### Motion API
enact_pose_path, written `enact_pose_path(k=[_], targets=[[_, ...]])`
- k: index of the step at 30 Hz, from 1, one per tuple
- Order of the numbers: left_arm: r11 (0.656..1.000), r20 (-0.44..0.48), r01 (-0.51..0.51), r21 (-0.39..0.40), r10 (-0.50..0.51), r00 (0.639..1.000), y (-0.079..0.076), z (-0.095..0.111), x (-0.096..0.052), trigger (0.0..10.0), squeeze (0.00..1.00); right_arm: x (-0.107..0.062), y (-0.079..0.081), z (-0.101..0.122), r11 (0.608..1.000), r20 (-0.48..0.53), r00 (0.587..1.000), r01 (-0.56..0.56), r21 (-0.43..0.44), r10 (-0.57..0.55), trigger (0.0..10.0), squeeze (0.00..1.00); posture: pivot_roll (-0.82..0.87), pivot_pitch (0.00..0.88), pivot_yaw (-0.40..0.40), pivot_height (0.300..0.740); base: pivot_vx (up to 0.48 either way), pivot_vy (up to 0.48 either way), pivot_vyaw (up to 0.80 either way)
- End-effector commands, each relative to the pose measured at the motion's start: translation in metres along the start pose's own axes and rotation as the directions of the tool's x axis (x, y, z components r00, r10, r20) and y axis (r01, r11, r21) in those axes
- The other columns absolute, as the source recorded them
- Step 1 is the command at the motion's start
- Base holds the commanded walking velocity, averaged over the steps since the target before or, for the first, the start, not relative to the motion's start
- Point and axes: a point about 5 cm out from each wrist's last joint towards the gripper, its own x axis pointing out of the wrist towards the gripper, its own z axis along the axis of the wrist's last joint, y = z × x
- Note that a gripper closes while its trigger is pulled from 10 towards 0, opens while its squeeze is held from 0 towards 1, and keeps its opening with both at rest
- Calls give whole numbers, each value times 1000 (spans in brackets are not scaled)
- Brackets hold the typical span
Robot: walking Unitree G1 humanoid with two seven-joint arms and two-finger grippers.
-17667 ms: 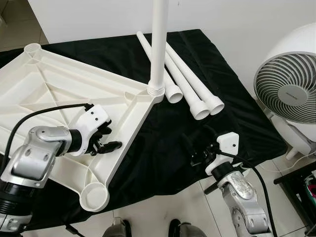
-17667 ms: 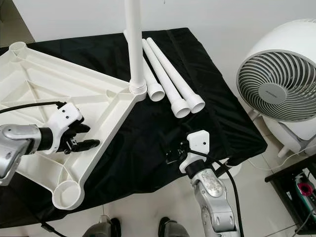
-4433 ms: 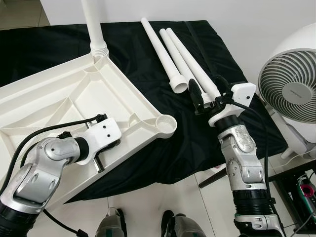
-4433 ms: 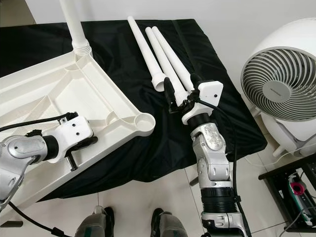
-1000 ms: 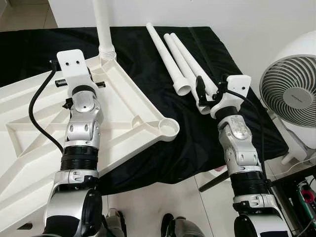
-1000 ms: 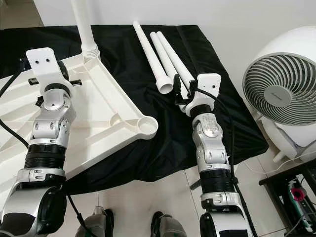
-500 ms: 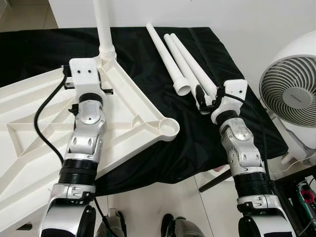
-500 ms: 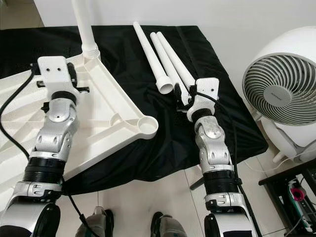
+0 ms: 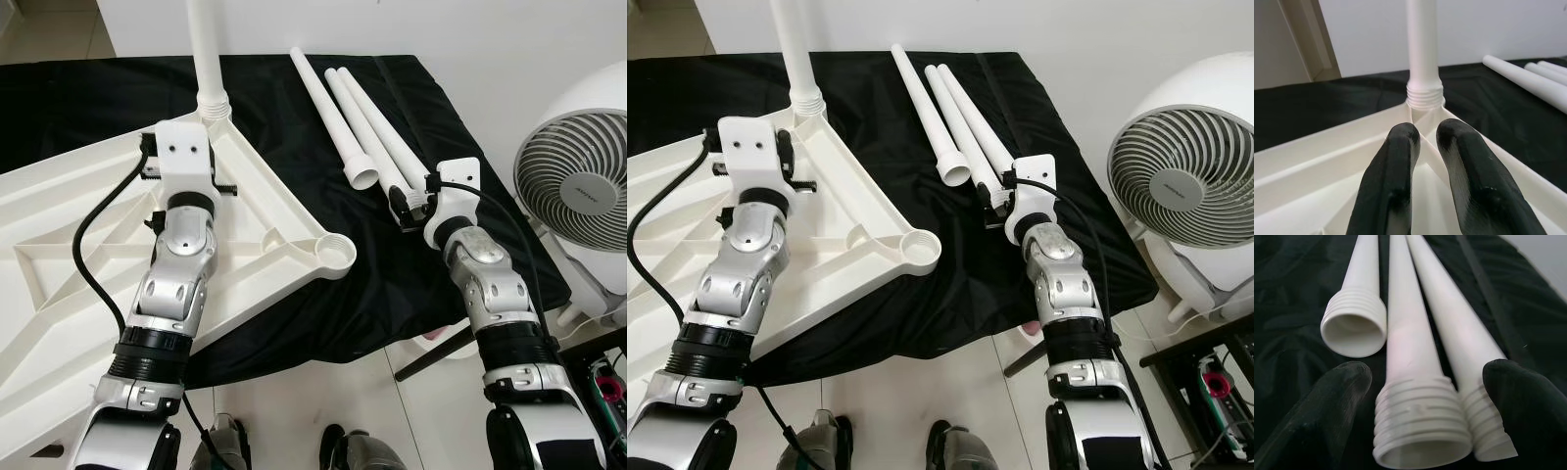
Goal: Building children table
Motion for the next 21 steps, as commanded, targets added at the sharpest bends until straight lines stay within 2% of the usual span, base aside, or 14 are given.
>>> enact_pose_path(k=[1, 6, 12, 21], targets=[[944, -15, 330, 7, -330, 944, -18, -2, -7, 10000, 0, 1, 2, -6, 999, -36, 999, -15, 37, 16, 10000, 0, 83, 169, -54, 740, 0, 0, 0], [945, -25, 328, 6, -328, 944, -19, -2, -10, 10000, 0, 2, 8, -11, 995, -58, 997, -47, 85, 52, 10000, 0, 87, 172, -57, 740, 0, 0, 0], [944, -35, 330, 0, -330, 943, -20, -3, -13, 10000, 0, 2, 13, -16, 992, -78, 992, -88, 88, 94, 10000, 0, 86, 173, -57, 740, 0, 0, 0], [941, -46, 339, -3, -339, 940, -22, -3, -15, 10000, 0, 5, 12, -22, 993, -93, 991, -88, 82, 95, 10000, 0, 92, 170, -48, 740, 0, 0, 0]])
